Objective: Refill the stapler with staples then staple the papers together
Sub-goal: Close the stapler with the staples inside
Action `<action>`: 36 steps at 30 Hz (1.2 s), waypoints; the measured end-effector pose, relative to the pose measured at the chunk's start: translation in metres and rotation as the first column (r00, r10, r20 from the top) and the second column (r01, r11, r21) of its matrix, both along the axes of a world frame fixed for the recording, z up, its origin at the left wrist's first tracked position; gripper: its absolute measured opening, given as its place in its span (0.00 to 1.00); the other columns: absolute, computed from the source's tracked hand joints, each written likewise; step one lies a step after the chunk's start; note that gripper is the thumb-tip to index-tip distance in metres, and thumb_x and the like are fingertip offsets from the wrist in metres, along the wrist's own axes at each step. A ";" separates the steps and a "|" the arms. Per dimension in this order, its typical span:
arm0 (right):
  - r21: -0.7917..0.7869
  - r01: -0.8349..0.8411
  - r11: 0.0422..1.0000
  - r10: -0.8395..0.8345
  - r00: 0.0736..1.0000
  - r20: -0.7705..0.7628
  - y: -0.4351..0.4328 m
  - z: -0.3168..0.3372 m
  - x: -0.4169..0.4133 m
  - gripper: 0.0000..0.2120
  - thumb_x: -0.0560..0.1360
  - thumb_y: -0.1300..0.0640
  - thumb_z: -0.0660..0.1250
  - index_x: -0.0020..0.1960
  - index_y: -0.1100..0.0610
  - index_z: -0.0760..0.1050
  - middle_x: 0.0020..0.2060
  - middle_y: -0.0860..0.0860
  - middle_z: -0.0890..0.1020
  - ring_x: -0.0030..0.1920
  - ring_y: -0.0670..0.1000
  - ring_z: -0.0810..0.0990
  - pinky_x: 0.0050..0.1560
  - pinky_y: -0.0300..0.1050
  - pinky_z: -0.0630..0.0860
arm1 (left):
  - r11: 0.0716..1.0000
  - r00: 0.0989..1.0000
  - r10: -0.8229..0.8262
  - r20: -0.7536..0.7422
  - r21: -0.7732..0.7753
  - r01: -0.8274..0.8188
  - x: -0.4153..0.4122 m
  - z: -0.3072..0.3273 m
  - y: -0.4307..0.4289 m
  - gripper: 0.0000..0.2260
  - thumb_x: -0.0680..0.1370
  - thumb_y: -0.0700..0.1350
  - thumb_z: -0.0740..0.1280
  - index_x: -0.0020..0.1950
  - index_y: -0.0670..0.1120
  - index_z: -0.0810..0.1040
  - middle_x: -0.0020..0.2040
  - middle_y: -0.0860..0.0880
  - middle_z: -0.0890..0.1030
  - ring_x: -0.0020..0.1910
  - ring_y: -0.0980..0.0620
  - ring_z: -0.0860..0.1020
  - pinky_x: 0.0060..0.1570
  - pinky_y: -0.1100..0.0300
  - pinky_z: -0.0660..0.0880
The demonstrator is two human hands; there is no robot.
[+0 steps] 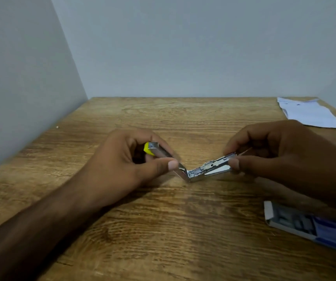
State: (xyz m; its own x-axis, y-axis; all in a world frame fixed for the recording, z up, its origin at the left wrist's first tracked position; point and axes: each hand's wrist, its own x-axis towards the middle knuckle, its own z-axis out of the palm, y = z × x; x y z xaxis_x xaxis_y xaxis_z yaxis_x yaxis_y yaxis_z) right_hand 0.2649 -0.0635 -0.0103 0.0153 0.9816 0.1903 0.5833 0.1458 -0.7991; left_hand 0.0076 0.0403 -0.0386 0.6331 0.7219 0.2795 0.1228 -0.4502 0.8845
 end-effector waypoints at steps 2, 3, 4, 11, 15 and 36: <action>0.024 0.024 0.999 -0.020 0.990 -0.141 0.005 0.002 0.001 0.08 0.67 0.61 0.78 0.45 0.52 0.86 0.35 0.55 0.88 0.36 0.53 0.88 0.37 0.40 0.84 | 0.993 0.999 -0.018 0.043 -0.115 0.023 0.011 0.002 0.003 0.03 0.73 0.40 0.78 0.44 0.42 0.86 0.30 0.35 0.74 0.25 0.51 0.68 0.29 0.62 0.67; 0.025 0.031 0.999 -0.025 0.978 -0.208 0.007 0.005 0.002 0.09 0.65 0.61 0.78 0.45 0.53 0.86 0.35 0.57 0.88 0.37 0.57 0.88 0.39 0.44 0.85 | 0.988 0.998 -0.019 0.052 -0.150 0.026 0.018 0.003 0.004 0.05 0.72 0.39 0.78 0.44 0.40 0.85 0.30 0.32 0.72 0.27 0.50 0.68 0.30 0.59 0.68; 0.020 0.027 0.999 -0.021 0.966 -0.256 0.010 0.008 0.002 0.12 0.63 0.59 0.79 0.46 0.54 0.86 0.37 0.58 0.88 0.38 0.59 0.88 0.41 0.47 0.86 | 0.986 0.998 -0.020 0.058 -0.167 0.029 0.024 0.004 0.005 0.06 0.72 0.38 0.79 0.44 0.38 0.85 0.31 0.29 0.73 0.30 0.48 0.69 0.34 0.54 0.69; 0.021 -0.035 0.999 0.041 0.887 -0.461 0.035 0.014 -0.002 0.16 0.65 0.69 0.78 0.51 0.57 0.85 0.46 0.58 0.89 0.45 0.52 0.88 0.44 0.41 0.84 | 0.992 0.990 -0.050 0.131 -0.112 0.065 0.062 0.017 0.016 0.10 0.73 0.40 0.78 0.51 0.35 0.84 0.48 0.24 0.82 0.44 0.44 0.79 0.48 0.43 0.84; 0.003 -0.007 1.000 0.007 0.737 -0.676 0.041 0.006 0.005 0.25 0.61 0.65 0.77 0.57 0.62 0.82 0.50 0.60 0.88 0.52 0.58 0.87 0.55 0.50 0.82 | 0.981 0.964 -0.069 0.255 -0.158 0.112 0.065 0.011 0.027 0.06 0.74 0.39 0.75 0.48 0.36 0.85 0.42 0.42 0.88 0.41 0.53 0.86 0.42 0.61 0.83; 0.157 0.006 0.988 0.070 0.880 -0.471 0.021 -0.003 -0.017 0.13 0.57 0.52 0.78 0.42 0.49 0.88 0.37 0.55 0.89 0.38 0.55 0.89 0.39 0.48 0.86 | 0.997 0.968 -0.076 0.238 -0.001 0.079 0.066 -0.007 -0.003 0.05 0.75 0.40 0.73 0.47 0.39 0.87 0.44 0.33 0.86 0.42 0.44 0.85 0.45 0.46 0.84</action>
State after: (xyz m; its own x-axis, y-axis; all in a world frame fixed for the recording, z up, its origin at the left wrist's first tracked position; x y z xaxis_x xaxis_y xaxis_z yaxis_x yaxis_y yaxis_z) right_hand 0.2483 -0.0425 -0.0129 0.1094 0.9435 0.3126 0.1337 0.2977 -0.9453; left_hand 0.0734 0.0377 -0.0454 0.6037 0.6766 0.4216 -0.1264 -0.4409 0.8886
